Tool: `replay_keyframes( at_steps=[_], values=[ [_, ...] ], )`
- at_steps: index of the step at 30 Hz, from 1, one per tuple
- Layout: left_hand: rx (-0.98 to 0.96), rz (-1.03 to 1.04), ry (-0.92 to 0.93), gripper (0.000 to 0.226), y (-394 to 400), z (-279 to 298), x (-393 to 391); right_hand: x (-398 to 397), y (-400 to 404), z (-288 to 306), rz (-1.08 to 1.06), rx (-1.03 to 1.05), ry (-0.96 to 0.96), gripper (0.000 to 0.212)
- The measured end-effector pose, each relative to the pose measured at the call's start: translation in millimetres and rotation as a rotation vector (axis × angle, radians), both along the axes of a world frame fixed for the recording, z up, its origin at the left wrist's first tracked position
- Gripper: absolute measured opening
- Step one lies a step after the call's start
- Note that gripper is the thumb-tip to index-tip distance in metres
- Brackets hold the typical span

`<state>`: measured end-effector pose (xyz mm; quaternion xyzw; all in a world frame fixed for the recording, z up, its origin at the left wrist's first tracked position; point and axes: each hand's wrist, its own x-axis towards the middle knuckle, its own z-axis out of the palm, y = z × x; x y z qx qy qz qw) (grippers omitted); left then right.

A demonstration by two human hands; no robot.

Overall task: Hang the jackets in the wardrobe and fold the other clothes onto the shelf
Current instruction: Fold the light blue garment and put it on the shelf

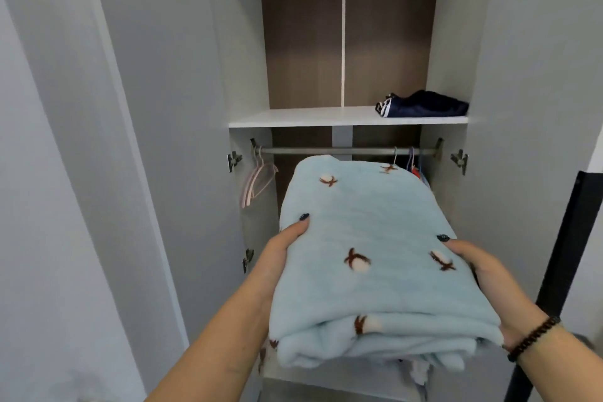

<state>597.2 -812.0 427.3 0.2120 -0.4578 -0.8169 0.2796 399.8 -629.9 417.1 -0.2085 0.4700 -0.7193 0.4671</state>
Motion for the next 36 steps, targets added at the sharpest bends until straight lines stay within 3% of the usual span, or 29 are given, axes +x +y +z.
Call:
replay_keyframes(
  at_steps=[9,12,16,18,20,23,28,30,34,36],
  values=[
    [-0.154,0.002,0.127,0.025,-99,87,-112,-103,-100,71,-0.005,-0.184,0.158,0.03],
    [-0.176,0.0,0.174,0.024,-131,101,-138,-132,-133,95,0.023,-0.216,0.206,0.035],
    [-0.187,0.036,0.245,0.022,-171,114,-169,-165,-170,122,0.019,-0.206,0.252,0.017],
    [-0.194,0.068,0.243,0.021,-192,124,-189,-177,-193,142,-0.046,-0.138,0.317,0.009],
    [-0.195,0.049,0.227,0.022,-213,132,-208,-201,-216,154,-0.079,-0.078,0.501,0.025],
    [-0.202,-0.128,0.217,0.031,-243,133,-231,-241,-252,179,-0.143,-0.004,0.596,0.038],
    [-0.24,-0.227,0.229,0.036,-293,158,-278,-263,-283,222,-0.147,0.034,0.613,0.02],
    [-0.245,-0.202,0.235,0.038,-307,174,-302,-275,-294,240,-0.186,0.059,0.649,0.023],
    [-0.241,-0.183,0.227,0.023,-328,199,-348,-300,-317,268,-0.502,0.38,1.064,0.022],
    [-0.241,-0.194,0.223,0.021,-336,206,-371,-319,-320,277,-0.517,0.503,1.121,0.023]
  ],
)
